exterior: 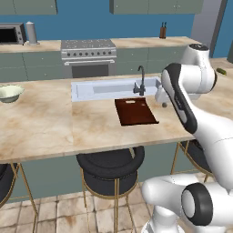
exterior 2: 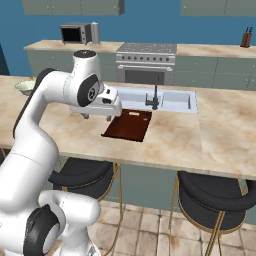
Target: Place the two vegetables and bowl onto the tray for setting up a vegetable dip station.
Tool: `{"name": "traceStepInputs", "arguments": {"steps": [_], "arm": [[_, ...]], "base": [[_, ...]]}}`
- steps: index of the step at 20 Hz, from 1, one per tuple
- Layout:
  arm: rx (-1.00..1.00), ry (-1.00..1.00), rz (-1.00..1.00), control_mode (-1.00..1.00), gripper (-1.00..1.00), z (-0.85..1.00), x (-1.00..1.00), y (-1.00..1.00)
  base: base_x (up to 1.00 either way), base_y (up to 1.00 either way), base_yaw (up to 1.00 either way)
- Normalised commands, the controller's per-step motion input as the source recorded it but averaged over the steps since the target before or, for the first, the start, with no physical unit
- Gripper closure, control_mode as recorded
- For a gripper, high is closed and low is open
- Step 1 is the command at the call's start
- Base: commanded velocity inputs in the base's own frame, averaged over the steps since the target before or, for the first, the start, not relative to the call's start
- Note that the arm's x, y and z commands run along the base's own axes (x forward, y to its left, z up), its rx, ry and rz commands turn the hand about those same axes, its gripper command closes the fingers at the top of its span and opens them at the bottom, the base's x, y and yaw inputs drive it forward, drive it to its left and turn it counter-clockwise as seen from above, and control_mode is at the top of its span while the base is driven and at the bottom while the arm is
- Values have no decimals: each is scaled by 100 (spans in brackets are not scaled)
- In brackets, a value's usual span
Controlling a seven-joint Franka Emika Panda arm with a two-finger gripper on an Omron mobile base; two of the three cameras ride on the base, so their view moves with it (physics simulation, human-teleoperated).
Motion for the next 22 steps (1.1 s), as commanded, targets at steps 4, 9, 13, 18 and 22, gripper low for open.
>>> {"name": "traceStepInputs", "arguments": {"steps": [4,9,13,18,22], "arm": [[0,1,0,-100,-100,7,-57,-16],[0,2,0,-100,-100,0,-62,0],[0,0,0,-100,-100,0,-43,7],[0,1,0,-100,-100,0,-16,11],[0,1,0,-100,-100,0,-4,9]], "base": [[0,0,0],[0,0,0],[0,0,0],[0,0,0],[0,0,0]]}}
